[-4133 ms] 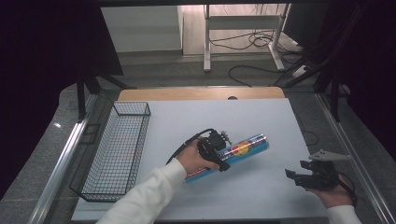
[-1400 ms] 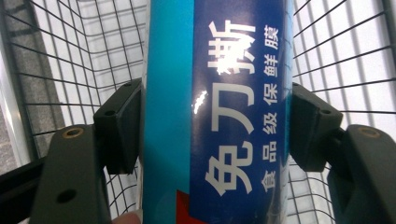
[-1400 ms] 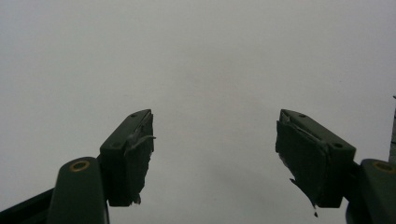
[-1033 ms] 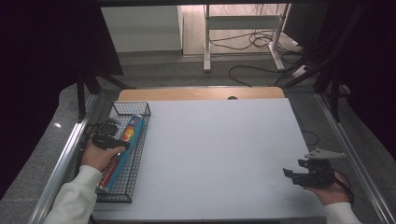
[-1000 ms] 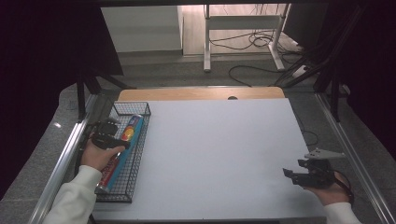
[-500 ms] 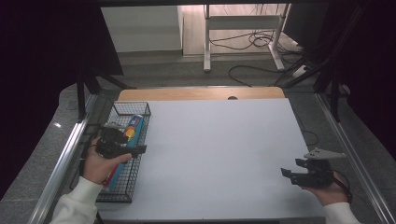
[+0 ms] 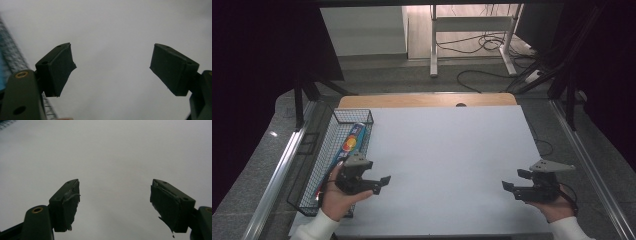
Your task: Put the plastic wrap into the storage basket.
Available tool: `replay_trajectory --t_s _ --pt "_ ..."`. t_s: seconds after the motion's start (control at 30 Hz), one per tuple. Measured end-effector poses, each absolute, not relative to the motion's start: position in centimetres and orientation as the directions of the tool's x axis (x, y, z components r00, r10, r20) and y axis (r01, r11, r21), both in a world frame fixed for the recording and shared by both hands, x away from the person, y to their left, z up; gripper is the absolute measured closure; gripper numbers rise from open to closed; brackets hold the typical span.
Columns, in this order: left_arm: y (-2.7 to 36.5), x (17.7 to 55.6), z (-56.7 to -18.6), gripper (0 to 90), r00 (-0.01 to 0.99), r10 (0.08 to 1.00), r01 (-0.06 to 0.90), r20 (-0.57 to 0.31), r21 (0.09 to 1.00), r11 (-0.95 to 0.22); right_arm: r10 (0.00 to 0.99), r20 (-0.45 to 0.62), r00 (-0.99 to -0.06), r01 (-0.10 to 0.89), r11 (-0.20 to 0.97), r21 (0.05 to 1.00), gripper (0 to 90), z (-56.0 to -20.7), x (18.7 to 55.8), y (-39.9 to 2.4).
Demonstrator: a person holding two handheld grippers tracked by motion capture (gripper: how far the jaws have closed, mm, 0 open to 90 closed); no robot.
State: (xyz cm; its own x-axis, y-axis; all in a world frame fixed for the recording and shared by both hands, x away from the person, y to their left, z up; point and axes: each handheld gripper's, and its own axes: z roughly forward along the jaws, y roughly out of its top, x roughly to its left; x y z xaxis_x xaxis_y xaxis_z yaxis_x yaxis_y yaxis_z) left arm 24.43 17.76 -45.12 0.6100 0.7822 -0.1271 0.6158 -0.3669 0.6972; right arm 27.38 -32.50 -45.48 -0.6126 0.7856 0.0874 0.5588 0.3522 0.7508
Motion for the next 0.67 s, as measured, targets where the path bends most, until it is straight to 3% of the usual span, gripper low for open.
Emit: replay_trajectory --t_s 0.2,0.67 --pt "16.2 23.2 -46.1 18.7 0.651 0.754 0.599 -0.088 0.670 -0.439 0.751 0.085 -0.654 0.526 0.372 0.765 21.1 -45.4 27.1 -30.8" --pt "16.5 23.5 -46.9 17.8 0.632 0.769 0.620 -0.092 0.656 -0.431 0.728 0.034 -0.685 0.469 0.405 0.785 15.9 -45.8 26.7 -30.2"
